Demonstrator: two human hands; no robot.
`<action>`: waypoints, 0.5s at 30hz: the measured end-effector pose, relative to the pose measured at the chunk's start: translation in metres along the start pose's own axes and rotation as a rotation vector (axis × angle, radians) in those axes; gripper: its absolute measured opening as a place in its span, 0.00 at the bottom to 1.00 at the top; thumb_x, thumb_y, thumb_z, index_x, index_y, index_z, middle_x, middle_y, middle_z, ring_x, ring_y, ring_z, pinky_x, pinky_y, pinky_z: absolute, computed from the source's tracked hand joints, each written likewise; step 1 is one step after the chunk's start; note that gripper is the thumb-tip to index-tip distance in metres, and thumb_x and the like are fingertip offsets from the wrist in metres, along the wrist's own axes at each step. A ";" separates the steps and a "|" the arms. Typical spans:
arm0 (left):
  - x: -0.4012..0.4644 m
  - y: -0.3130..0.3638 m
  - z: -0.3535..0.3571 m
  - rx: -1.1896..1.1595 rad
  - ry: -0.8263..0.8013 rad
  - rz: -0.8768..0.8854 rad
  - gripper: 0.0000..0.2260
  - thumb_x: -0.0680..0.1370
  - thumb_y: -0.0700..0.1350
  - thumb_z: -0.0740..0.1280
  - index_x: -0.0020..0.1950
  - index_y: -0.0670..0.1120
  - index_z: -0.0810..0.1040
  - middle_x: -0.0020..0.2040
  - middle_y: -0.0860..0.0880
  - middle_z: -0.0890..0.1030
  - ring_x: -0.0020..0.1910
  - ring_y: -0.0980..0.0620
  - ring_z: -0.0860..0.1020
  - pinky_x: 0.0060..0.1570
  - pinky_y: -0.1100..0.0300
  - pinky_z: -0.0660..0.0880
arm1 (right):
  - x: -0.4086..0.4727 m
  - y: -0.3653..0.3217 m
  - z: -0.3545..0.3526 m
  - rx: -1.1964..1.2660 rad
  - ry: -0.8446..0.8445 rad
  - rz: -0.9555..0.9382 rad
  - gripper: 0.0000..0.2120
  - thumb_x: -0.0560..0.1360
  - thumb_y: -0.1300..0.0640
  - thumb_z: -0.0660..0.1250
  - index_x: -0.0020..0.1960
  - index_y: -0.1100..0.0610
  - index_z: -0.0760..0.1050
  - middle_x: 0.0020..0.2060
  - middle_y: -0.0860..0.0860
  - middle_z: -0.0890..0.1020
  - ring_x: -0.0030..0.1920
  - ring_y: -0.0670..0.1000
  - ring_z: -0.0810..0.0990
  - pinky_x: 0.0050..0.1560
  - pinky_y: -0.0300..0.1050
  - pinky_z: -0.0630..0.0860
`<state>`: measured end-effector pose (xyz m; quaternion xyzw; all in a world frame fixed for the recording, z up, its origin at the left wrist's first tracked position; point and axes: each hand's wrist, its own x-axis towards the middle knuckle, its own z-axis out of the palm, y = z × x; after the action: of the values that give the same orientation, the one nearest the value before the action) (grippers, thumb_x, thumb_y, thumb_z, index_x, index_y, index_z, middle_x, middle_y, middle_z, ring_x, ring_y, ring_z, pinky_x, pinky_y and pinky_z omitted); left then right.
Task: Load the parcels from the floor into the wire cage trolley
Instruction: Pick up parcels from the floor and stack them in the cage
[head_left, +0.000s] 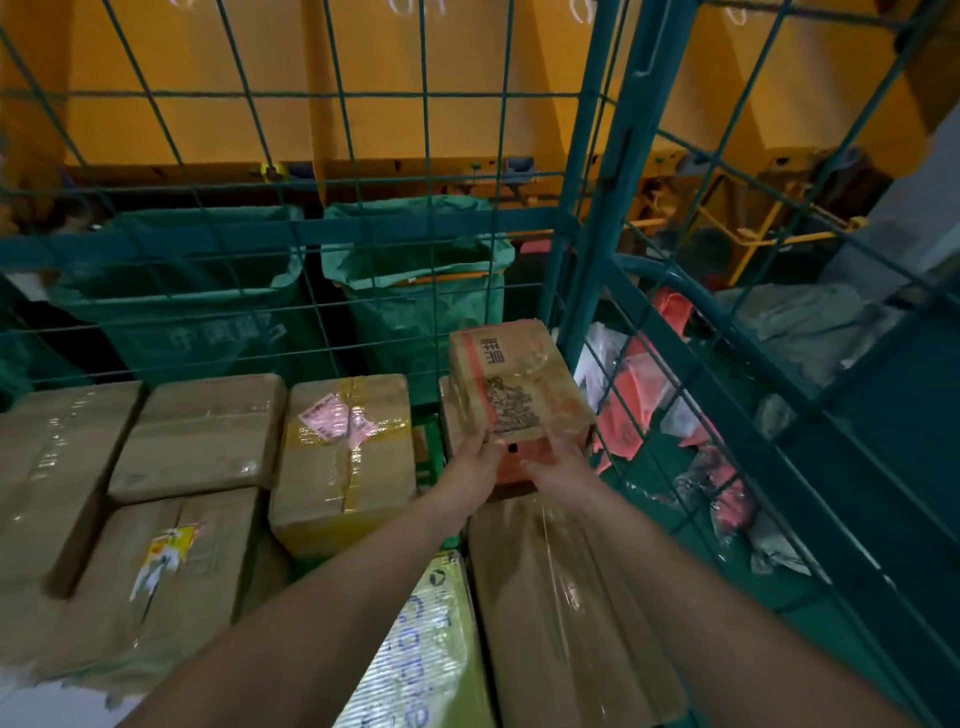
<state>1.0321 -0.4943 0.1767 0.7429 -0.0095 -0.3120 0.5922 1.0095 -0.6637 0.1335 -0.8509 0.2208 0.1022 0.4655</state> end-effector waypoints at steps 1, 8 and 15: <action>-0.001 0.003 -0.001 0.010 0.008 0.002 0.26 0.84 0.61 0.57 0.82 0.62 0.55 0.77 0.56 0.67 0.76 0.51 0.65 0.76 0.46 0.64 | 0.005 0.005 0.002 0.017 -0.002 -0.005 0.42 0.62 0.37 0.65 0.75 0.43 0.67 0.68 0.50 0.76 0.66 0.54 0.77 0.68 0.52 0.75; -0.015 -0.008 0.001 -0.013 0.026 0.030 0.31 0.82 0.59 0.62 0.82 0.63 0.52 0.79 0.56 0.64 0.75 0.49 0.67 0.75 0.46 0.67 | -0.092 -0.041 -0.005 0.092 0.005 0.049 0.24 0.78 0.53 0.68 0.72 0.43 0.67 0.58 0.49 0.77 0.51 0.49 0.79 0.45 0.33 0.73; -0.096 -0.032 0.021 -0.101 -0.019 -0.034 0.24 0.86 0.48 0.58 0.81 0.59 0.58 0.71 0.54 0.72 0.64 0.52 0.73 0.62 0.58 0.70 | -0.168 -0.030 0.012 0.291 -0.007 0.149 0.37 0.76 0.50 0.67 0.81 0.47 0.57 0.72 0.53 0.73 0.53 0.50 0.78 0.44 0.37 0.74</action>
<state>0.9330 -0.4664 0.1892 0.7090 0.0135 -0.3290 0.6236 0.8760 -0.5926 0.2132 -0.7556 0.2941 0.1062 0.5756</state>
